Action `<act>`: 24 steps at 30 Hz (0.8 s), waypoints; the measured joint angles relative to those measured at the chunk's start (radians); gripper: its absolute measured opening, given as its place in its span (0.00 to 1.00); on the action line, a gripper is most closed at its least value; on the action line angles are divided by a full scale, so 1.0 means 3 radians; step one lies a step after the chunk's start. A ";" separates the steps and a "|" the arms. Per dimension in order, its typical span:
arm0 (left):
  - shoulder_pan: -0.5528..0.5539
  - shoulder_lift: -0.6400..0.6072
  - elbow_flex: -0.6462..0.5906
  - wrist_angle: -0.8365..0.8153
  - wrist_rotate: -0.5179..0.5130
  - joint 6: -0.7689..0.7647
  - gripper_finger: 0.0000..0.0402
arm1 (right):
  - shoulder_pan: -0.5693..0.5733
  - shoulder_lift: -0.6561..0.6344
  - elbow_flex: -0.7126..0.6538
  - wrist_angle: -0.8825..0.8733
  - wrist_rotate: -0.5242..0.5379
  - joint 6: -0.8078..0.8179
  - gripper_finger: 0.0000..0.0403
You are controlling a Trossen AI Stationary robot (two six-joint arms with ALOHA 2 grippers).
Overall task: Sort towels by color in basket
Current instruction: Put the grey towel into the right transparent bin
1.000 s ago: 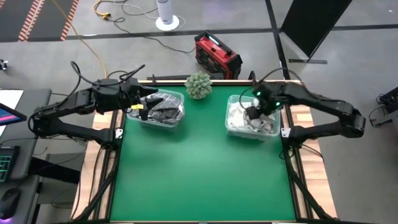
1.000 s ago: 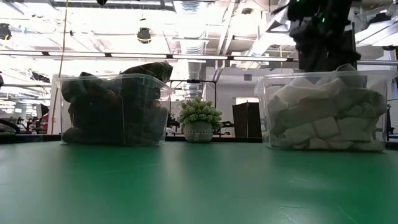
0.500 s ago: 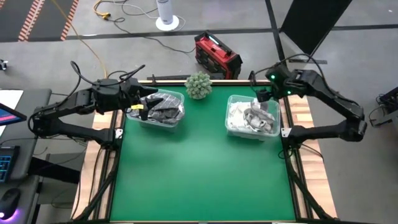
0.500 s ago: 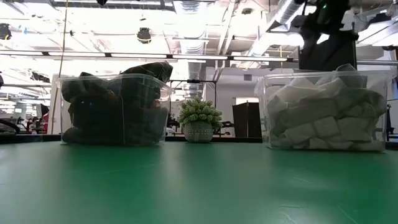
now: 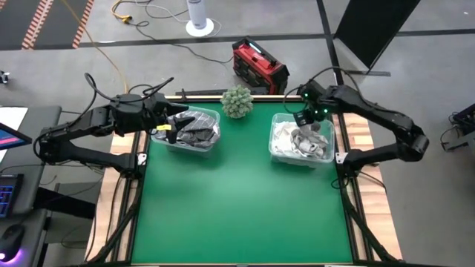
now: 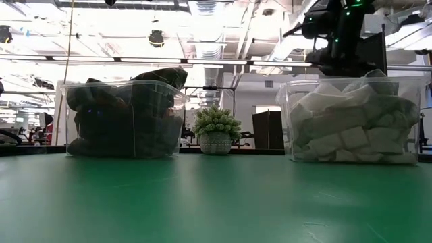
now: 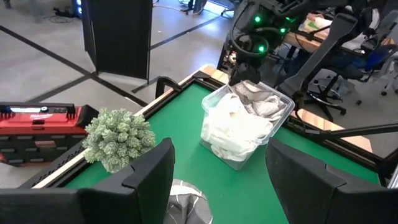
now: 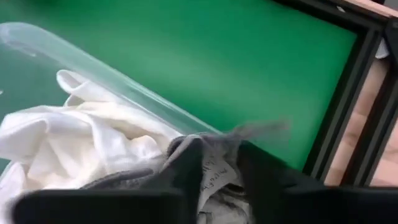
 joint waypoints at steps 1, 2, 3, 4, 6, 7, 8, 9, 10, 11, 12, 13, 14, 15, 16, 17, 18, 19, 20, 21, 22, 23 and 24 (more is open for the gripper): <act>0.0000 0.0000 0.0001 -0.0001 0.0000 0.0000 0.60 | 0.0000 0.0006 0.0000 0.0014 -0.0011 -0.0034 0.26; 0.0000 0.0000 0.0000 -0.0001 0.0000 -0.0001 0.60 | 0.0007 0.0006 0.0000 0.0032 -0.0011 -0.0073 0.19; 0.0000 0.0000 0.0001 -0.0001 0.0000 -0.0002 0.60 | 0.0015 0.0002 0.0000 0.0044 -0.0012 -0.0112 0.11; 0.0001 0.0000 0.0000 -0.0001 0.0000 -0.0003 0.60 | 0.0028 -0.0015 0.0000 0.0067 -0.0017 -0.0138 0.06; 0.0000 0.0000 0.0000 -0.0001 0.0000 -0.0005 0.60 | 0.0067 -0.0084 0.0000 0.0104 -0.0021 -0.0148 0.04; -0.0001 0.0000 0.0000 -0.0002 0.0000 -0.0004 0.60 | 0.0100 -0.0132 0.0000 0.0112 -0.0021 -0.0147 0.05; 0.0001 0.0000 0.0001 -0.0003 0.0000 -0.0005 0.60 | 0.0134 -0.0185 0.0000 0.0119 -0.0021 -0.0148 0.06; 0.0000 0.0000 0.0000 -0.0004 0.0000 -0.0004 0.60 | 0.0169 -0.0236 0.0000 0.0121 -0.0021 -0.0150 0.06; 0.0001 0.0000 0.0001 -0.0005 -0.0001 -0.0004 0.60 | 0.0213 -0.0283 0.0000 0.0121 -0.0026 -0.0174 0.05; 0.0000 0.0000 0.0001 -0.0005 -0.0001 -0.0005 0.60 | 0.0264 -0.0336 0.0000 0.0135 -0.0071 -0.0227 0.05; 0.0000 0.0000 0.0001 -0.0006 -0.0002 -0.0004 0.60 | 0.0321 -0.0387 0.0000 0.0165 -0.0155 -0.0297 0.04; 0.0000 0.0000 0.0001 -0.0005 -0.0005 0.0002 0.60 | 0.0381 -0.0434 0.0002 0.0196 -0.0281 -0.0376 0.03; 0.0001 0.0000 0.0001 -0.0005 -0.0012 0.0007 0.60 | 0.0450 -0.0471 0.0003 0.0225 -0.0450 -0.0455 0.03; 0.0001 0.0000 0.0000 -0.0005 -0.0016 0.0019 0.60 | 0.0527 -0.0492 0.0004 0.0243 -0.0608 -0.0519 0.03; 0.0000 0.0000 0.0001 -0.0005 -0.0024 0.0022 0.60 | 0.0614 -0.0498 0.0006 0.0244 -0.0716 -0.0544 0.03; 0.0001 0.0000 0.0000 -0.0005 -0.0027 0.0023 0.60 | 0.0716 -0.0487 0.0006 0.0222 -0.0752 -0.0541 0.03; 0.0001 0.0000 0.0000 -0.0005 -0.0027 0.0024 0.60 | 0.0820 -0.0454 0.0006 0.0191 -0.0755 -0.0510 0.03; 0.0001 0.0000 0.0001 -0.0005 -0.0027 0.0027 0.60 | 0.0921 -0.0407 0.0006 0.0175 -0.0745 -0.0495 0.03; 0.0001 0.0000 0.0001 -0.0005 -0.0027 0.0029 0.60 | 0.1010 -0.0344 0.0006 0.0169 -0.0714 -0.0482 0.03; -0.0001 0.0000 0.0000 -0.0005 -0.0027 0.0029 0.60 | 0.1085 -0.0267 0.0006 0.0159 -0.0675 -0.0479 0.04; 0.0001 0.0000 0.0001 -0.0005 -0.0027 0.0030 0.60 | 0.1145 -0.0182 -0.0004 0.0157 -0.0622 -0.0470 0.04; 0.0000 0.0000 0.0001 -0.0005 -0.0028 0.0029 0.60 | 0.1175 -0.0100 -0.0040 0.0176 -0.0576 -0.0445 0.04; 0.0000 0.0000 0.0001 -0.0005 -0.0028 0.0030 0.60 | 0.1182 -0.0021 -0.0101 0.0213 -0.0547 -0.0406 0.04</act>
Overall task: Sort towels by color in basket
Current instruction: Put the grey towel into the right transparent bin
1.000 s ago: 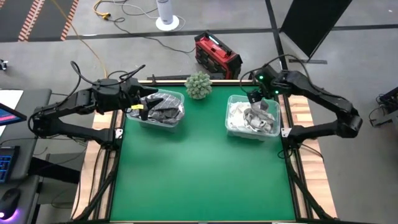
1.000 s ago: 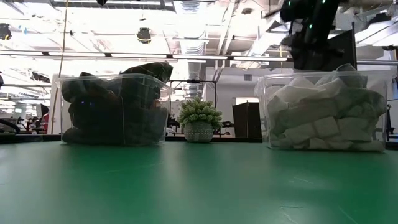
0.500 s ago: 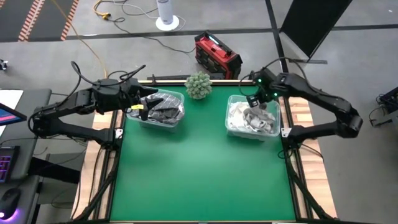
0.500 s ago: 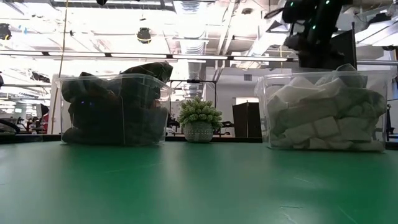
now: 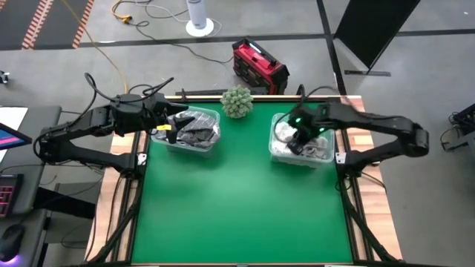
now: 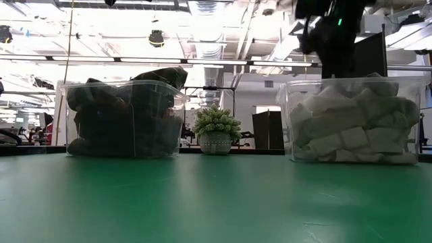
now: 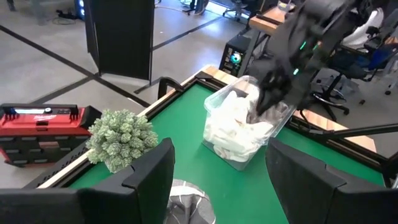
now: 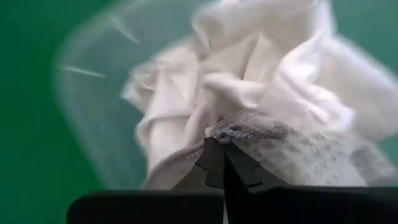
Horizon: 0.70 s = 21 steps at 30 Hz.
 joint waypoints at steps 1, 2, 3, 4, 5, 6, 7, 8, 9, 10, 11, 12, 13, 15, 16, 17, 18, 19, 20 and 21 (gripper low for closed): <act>0.0001 0.0000 -0.0001 0.0000 0.0000 -0.0001 0.60 | -0.0014 0.0078 -0.0083 0.0061 0.0000 0.0051 0.04; 0.0001 0.0000 -0.0001 0.0000 0.0000 -0.0005 0.60 | -0.0042 0.0150 -0.0181 0.0127 -0.0002 0.0114 0.04; 0.0001 0.0000 0.0000 0.0000 0.0000 -0.0018 0.60 | -0.0078 0.0218 -0.0275 0.0209 -0.0005 0.0176 0.04; 0.0001 0.0000 -0.0001 0.0000 0.0000 -0.0034 0.60 | -0.0113 0.0286 -0.0391 0.0312 -0.0011 0.0221 0.04; 0.0001 0.0000 -0.0001 0.0000 0.0000 -0.0045 0.60 | -0.0146 0.0344 -0.0501 0.0437 -0.0040 0.0262 0.04; 0.0001 0.0000 -0.0001 0.0000 0.0000 -0.0050 0.60 | -0.0189 0.0395 -0.0610 0.0599 -0.0092 0.0282 0.04; 0.0001 0.0000 0.0001 0.0000 0.0000 -0.0051 0.60 | -0.0231 0.0444 -0.0703 0.0758 -0.0182 0.0299 0.04; 0.0001 0.0000 0.0000 -0.0004 0.0000 -0.0052 0.60 | -0.0271 0.0488 -0.0777 0.0907 -0.0273 0.0327 0.04; 0.0000 0.0000 -0.0001 -0.0009 0.0000 -0.0052 0.60 | -0.0311 0.0524 -0.0823 0.1007 -0.0327 0.0371 0.04; 0.0001 0.0000 -0.0001 -0.0022 -0.0001 -0.0053 0.60 | -0.0347 0.0561 -0.0837 0.1059 -0.0360 0.0406 0.05; 0.0000 0.0000 -0.0001 -0.0046 0.0000 -0.0058 0.60 | -0.0378 0.0576 -0.0837 0.1080 -0.0372 0.0424 0.06; 0.0000 0.0000 0.0000 -0.0076 -0.0001 -0.0074 0.60 | -0.0410 0.0584 -0.0825 0.1090 -0.0379 0.0421 0.07; 0.0001 0.0000 0.0000 -0.0104 0.0000 -0.0097 0.60 | -0.0434 0.0579 -0.0799 0.1087 -0.0388 0.0413 0.09; 0.0000 0.0000 0.0000 -0.0171 0.0000 -0.0155 0.60 | -0.0468 0.0528 -0.0751 0.1053 -0.0401 0.0350 0.14; 0.0000 0.0000 -0.0001 -0.0198 0.0000 -0.0179 0.60 | -0.0481 0.0494 -0.0726 0.1049 -0.0424 0.0299 0.17; 0.0001 0.0000 0.0001 -0.0224 0.0000 -0.0203 0.60 | -0.0494 0.0449 -0.0698 0.1029 -0.0438 0.0267 0.20; 0.0001 0.0000 0.0001 -0.0255 -0.0001 -0.0214 0.60 | -0.0502 0.0394 -0.0662 0.1026 -0.0438 0.0244 0.23; 0.0000 0.0000 0.0000 -0.0271 -0.0001 -0.0220 0.60 | -0.0508 0.0336 -0.0621 0.1031 -0.0439 0.0236 0.27; 0.0000 0.0001 -0.0001 -0.0271 0.0000 -0.0226 0.60 | -0.0517 0.0287 -0.0586 0.1035 -0.0439 0.0234 0.31; 0.0001 0.0002 0.0000 -0.0271 0.0000 -0.0231 0.60 | -0.0523 0.0245 -0.0558 0.1025 -0.0438 0.0236 0.35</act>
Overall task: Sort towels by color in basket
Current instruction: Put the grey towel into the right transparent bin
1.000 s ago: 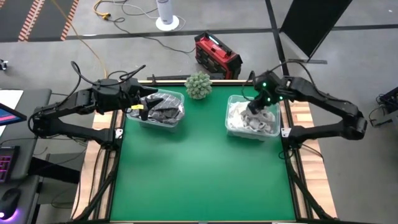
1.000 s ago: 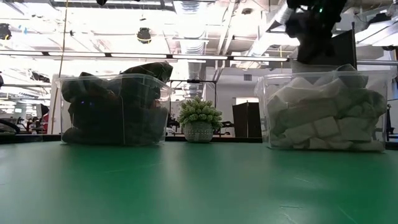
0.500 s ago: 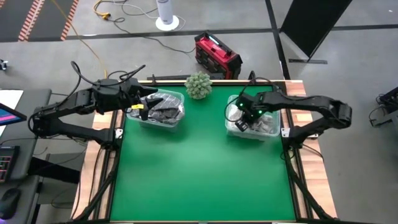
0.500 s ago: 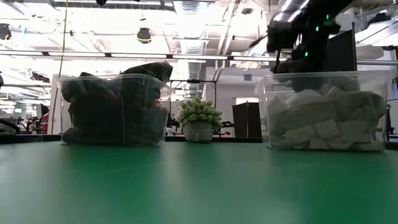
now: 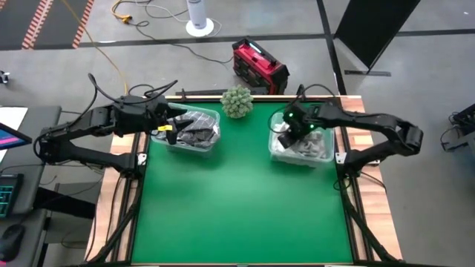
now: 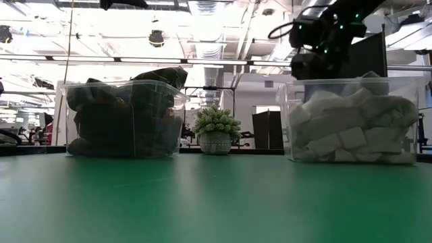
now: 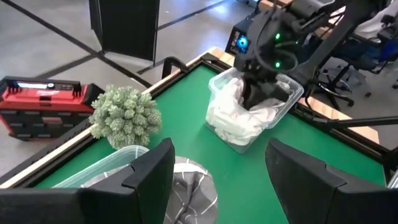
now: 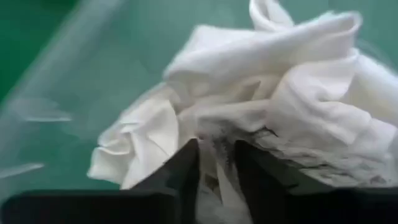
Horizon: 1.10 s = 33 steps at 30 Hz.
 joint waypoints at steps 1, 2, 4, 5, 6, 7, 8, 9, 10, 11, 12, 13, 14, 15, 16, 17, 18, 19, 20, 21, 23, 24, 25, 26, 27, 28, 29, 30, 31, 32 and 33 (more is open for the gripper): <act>-0.0001 0.0001 0.0000 0.0000 0.0000 -0.0001 0.60 | 0.0000 -0.0037 0.0033 -0.0027 -0.0006 0.0013 0.40; 0.0000 0.0001 -0.0001 0.0001 0.0000 -0.0001 0.60 | 0.0000 -0.0073 0.0072 -0.0059 -0.0016 0.0029 0.45; 0.0000 0.0001 -0.0001 0.0001 0.0000 -0.0001 0.60 | 0.0000 -0.0144 0.0177 -0.0193 -0.0062 0.0041 0.54; 0.0000 0.0001 0.0000 0.0001 0.0000 0.0000 0.60 | 0.0000 -0.0179 0.0247 -0.0320 -0.0065 0.0042 0.59; -0.0001 0.0001 0.0001 0.0001 0.0000 0.0003 0.60 | 0.0000 -0.0207 0.0317 -0.0467 -0.0067 0.0043 0.62; 0.0000 0.0001 0.0000 0.0001 0.0000 0.0007 0.60 | -0.0002 -0.0240 0.0389 -0.0616 -0.0067 0.0054 0.66; 0.0000 0.0001 0.0000 0.0000 0.0000 0.0008 0.60 | -0.0012 -0.0281 0.0468 -0.0768 -0.0066 0.0091 0.68; -0.0001 0.0001 0.0000 -0.0001 0.0000 0.0009 0.60 | -0.0030 -0.0340 0.0532 -0.0866 -0.0066 0.0154 0.70; -0.0001 0.0001 0.0001 -0.0001 0.0000 0.0009 0.60 | -0.0046 -0.0411 0.0587 -0.0928 -0.0065 0.0216 0.72; 0.0000 0.0001 -0.0001 -0.0001 0.0000 0.0011 0.60 | -0.0063 -0.0499 0.0615 -0.0937 -0.0064 0.0292 0.73; -0.0001 0.0001 0.0001 -0.0001 0.0000 0.0013 0.60 | -0.0076 -0.0603 0.0617 -0.0907 -0.0061 0.0383 0.73; -0.0001 0.0001 -0.0001 -0.0001 0.0000 0.0014 0.60 | -0.0095 -0.0711 0.0601 -0.0864 -0.0048 0.0477 0.73; -0.0001 0.0001 -0.0001 -0.0003 0.0000 0.0013 0.60 | -0.0107 -0.0820 0.0567 -0.0805 -0.0030 0.0573 0.73; 0.0000 0.0001 0.0001 -0.0005 0.0000 0.0004 0.60 | -0.0115 -0.0934 0.0506 -0.0734 -0.0023 0.0688 0.73; -0.0001 0.0002 -0.0001 -0.0007 0.0000 0.0003 0.60 | -0.0121 -0.1047 0.0421 -0.0668 -0.0009 0.0800 0.73; 0.0000 0.0001 0.0000 -0.0010 0.0000 0.0004 0.60 | -0.0133 -0.1154 0.0313 -0.0618 -0.0010 0.0920 0.72; -0.0001 0.0001 0.0000 -0.0010 0.0000 0.0003 0.60 | -0.0141 -0.1253 0.0192 -0.0544 -0.0014 0.1043 0.72; -0.0001 0.0002 -0.0001 -0.0014 0.0000 0.0003 0.60 | -0.0153 -0.1352 0.0055 -0.0425 -0.0061 0.1162 0.72; -0.0001 0.0002 -0.0001 -0.0020 0.0001 0.0003 0.60 | -0.0152 -0.1445 -0.0097 -0.0252 -0.0127 0.1281 0.72; 0.0000 0.0002 0.0001 -0.0027 0.0000 0.0003 0.60 | -0.0138 -0.1528 -0.0237 -0.0082 -0.0184 0.1407 0.72; -0.0001 0.0002 0.0000 -0.0028 0.0001 0.0001 0.60 | -0.0065 -0.1655 -0.0528 0.0337 -0.0277 0.1654 0.72; -0.0001 0.0002 0.0000 -0.0028 0.0000 0.0003 0.60 | -0.0014 -0.1684 -0.0665 0.0543 -0.0294 0.1765 0.72; -0.0001 0.0002 0.0000 -0.0028 0.0000 0.0009 0.60 | 0.0032 -0.1686 -0.0797 0.0712 -0.0298 0.1867 0.72; 0.0000 0.0002 -0.0001 -0.0028 0.0000 0.0013 0.60 | 0.0073 -0.1675 -0.0940 0.0858 -0.0298 0.1940 0.72; -0.0001 0.0002 0.0000 -0.0027 0.0000 0.0013 0.60 | 0.0090 -0.1654 -0.1082 0.0964 -0.0298 0.1996 0.72; 0.0000 0.0002 0.0000 -0.0027 0.0000 0.0014 0.60 | 0.0092 -0.1614 -0.1220 0.1067 -0.0297 0.2037 0.72; 0.0000 0.0002 0.0000 -0.0028 0.0000 0.0016 0.60 | 0.0089 -0.1563 -0.1362 0.1196 -0.0298 0.2059 0.72; -0.0001 0.0002 -0.0001 -0.0026 -0.0010 0.0020 0.60 | 0.0084 -0.1512 -0.1500 0.1322 -0.0314 0.2064 0.72; -0.0001 0.0002 0.0000 -0.0026 -0.0039 0.0032 0.60 | 0.0076 -0.1456 -0.1621 0.1437 -0.0345 0.2068 0.72; 0.0000 0.0002 0.0000 -0.0027 -0.0059 0.0044 0.60 | 0.0063 -0.1407 -0.1715 0.1548 -0.0383 0.2070 0.72; 0.0000 0.0002 -0.0001 -0.0025 -0.0066 0.0057 0.60 | 0.0047 -0.1378 -0.1779 0.1655 -0.0439 0.2077 0.72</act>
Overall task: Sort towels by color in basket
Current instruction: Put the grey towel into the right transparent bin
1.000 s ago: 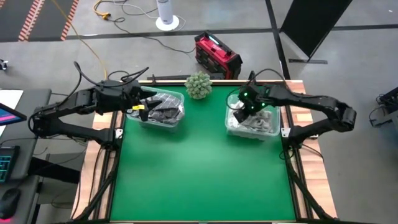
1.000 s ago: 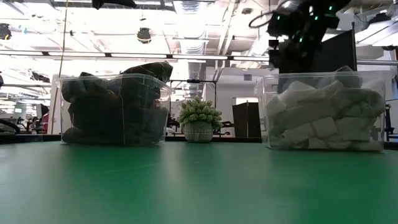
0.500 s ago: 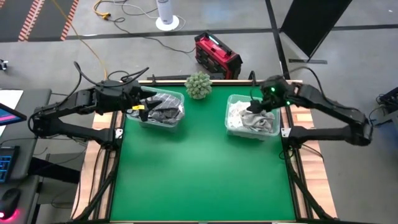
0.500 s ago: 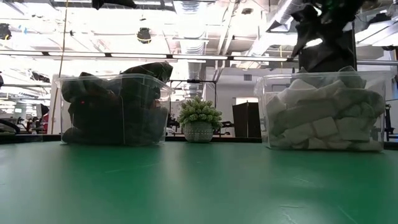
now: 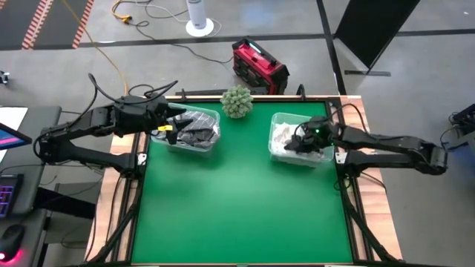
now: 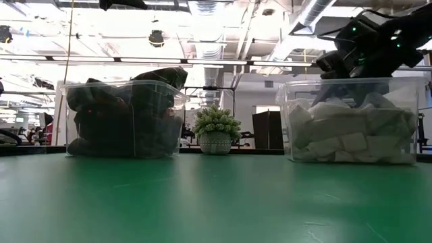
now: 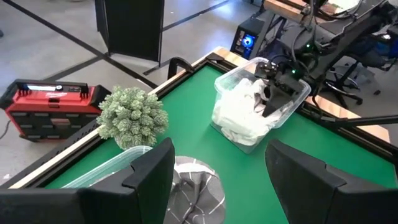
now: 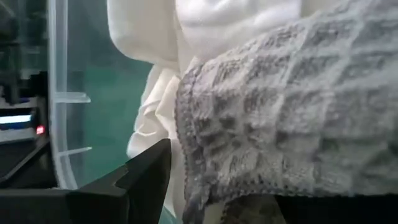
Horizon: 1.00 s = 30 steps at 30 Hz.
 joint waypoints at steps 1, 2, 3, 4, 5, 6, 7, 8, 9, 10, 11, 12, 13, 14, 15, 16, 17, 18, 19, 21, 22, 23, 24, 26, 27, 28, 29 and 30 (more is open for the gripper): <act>0.0000 0.0000 0.0000 0.0001 -0.0005 0.0009 0.60 | -0.0010 0.0015 -0.0021 0.0044 -0.0053 0.0005 0.72; 0.0000 0.0000 0.0001 0.0001 -0.0007 0.0010 0.60 | -0.0031 0.0016 -0.0015 0.0083 -0.0110 0.0008 0.72; -0.0001 0.0000 0.0001 0.0001 -0.0011 0.0011 0.60 | -0.0042 0.0000 0.0008 0.0085 -0.0139 0.0004 0.72; -0.0001 0.0000 0.0001 0.0001 -0.0015 0.0011 0.60 | -0.0051 -0.0031 0.0065 0.0049 -0.0156 -0.0008 0.72; -0.0001 0.0000 0.0001 0.0001 -0.0018 0.0007 0.60 | -0.0048 -0.0059 0.0143 0.0002 -0.0158 -0.0028 0.72; 0.0000 0.0000 0.0000 0.0000 -0.0019 -0.0002 0.60 | -0.0057 -0.0094 0.0233 -0.0069 -0.0156 -0.0033 0.72; 0.0000 0.0000 0.0000 0.0001 -0.0018 -0.0008 0.60 | -0.0074 -0.0131 0.0339 -0.0146 -0.0158 -0.0040 0.72; 0.0000 0.0000 0.0000 0.0001 -0.0019 -0.0016 0.60 | -0.0096 -0.0162 0.0457 -0.0246 -0.0158 -0.0073 0.72; 0.0000 -0.0001 0.0001 0.0000 -0.0019 -0.0018 0.60 | -0.0123 -0.0190 0.0581 -0.0397 -0.0156 -0.0125 0.72; -0.0001 0.0000 0.0000 0.0002 -0.0018 -0.0018 0.60 | -0.0145 -0.0212 0.0704 -0.0612 -0.0154 -0.0199 0.72; -0.0001 0.0000 0.0000 0.0000 -0.0019 -0.0018 0.60 | -0.0164 -0.0216 0.0836 -0.0852 -0.0146 -0.0276 0.72; -0.0001 0.0000 0.0000 0.0001 -0.0019 -0.0022 0.60 | -0.0175 -0.0214 0.0974 -0.1064 -0.0112 -0.0364 0.72; -0.0001 0.0000 0.0000 0.0001 -0.0019 -0.0022 0.60 | -0.0179 -0.0209 0.1117 -0.1256 -0.0066 -0.0455 0.72; -0.0001 0.0000 0.0001 0.0001 -0.0019 -0.0022 0.60 | -0.0176 -0.0208 0.1257 -0.1450 -0.0012 -0.0546 0.72; -0.0001 0.0000 0.0001 0.0000 -0.0019 -0.0022 0.60 | -0.0174 -0.0203 0.1389 -0.1639 0.0031 -0.0625 0.72; -0.0001 -0.0001 0.0001 0.0001 -0.0019 -0.0022 0.60 | -0.0174 -0.0192 0.1509 -0.1795 0.0065 -0.0696 0.72; -0.0001 -0.0001 0.0000 0.0002 -0.0019 -0.0022 0.60 | -0.0168 -0.0180 0.1620 -0.1945 0.0082 -0.0760 0.72; -0.0001 -0.0001 0.0000 0.0000 -0.0018 -0.0023 0.60 | -0.0156 -0.0156 0.1712 -0.2084 0.0083 -0.0822 0.72; -0.0001 0.0000 0.0000 0.0001 -0.0016 -0.0023 0.60 | -0.0120 -0.0129 0.1801 -0.2238 0.0083 -0.0873 0.72; -0.0001 0.0000 0.0001 0.0001 -0.0015 -0.0023 0.60 | 0.0007 -0.0059 0.1939 -0.2490 0.0083 -0.0991 0.72; -0.0001 -0.0001 0.0001 0.0001 -0.0016 -0.0024 0.60 | 0.0096 -0.0017 0.1992 -0.2608 0.0084 -0.1052 0.72; -0.0001 0.0000 0.0001 0.0001 -0.0015 -0.0024 0.60 | 0.0198 0.0034 0.2028 -0.2710 0.0100 -0.1111 0.72; -0.0001 -0.0001 0.0001 0.0001 -0.0015 -0.0024 0.60 | 0.0310 0.0094 0.2048 -0.2797 0.0140 -0.1162 0.72; -0.0001 0.0000 0.0001 0.0002 -0.0014 -0.0024 0.60 | 0.0503 0.0230 0.2049 -0.3003 0.0280 -0.1218 0.72; 0.0000 -0.0001 0.0000 0.0001 -0.0014 -0.0024 0.60 | 0.0564 0.0301 0.2048 -0.3112 0.0369 -0.1261 0.72; 0.0000 -0.0001 0.0001 0.0001 -0.0014 -0.0024 0.60 | 0.0601 0.0377 0.2047 -0.3202 0.0459 -0.1307 0.72; -0.0001 -0.0001 0.0001 0.0001 -0.0012 -0.0015 0.60 | 0.0622 0.0456 0.2047 -0.3270 0.0540 -0.1362 0.72; -0.0001 0.0000 0.0001 0.0002 -0.0011 -0.0001 0.60 | 0.0622 0.0530 0.2047 -0.3324 0.0612 -0.1428 0.72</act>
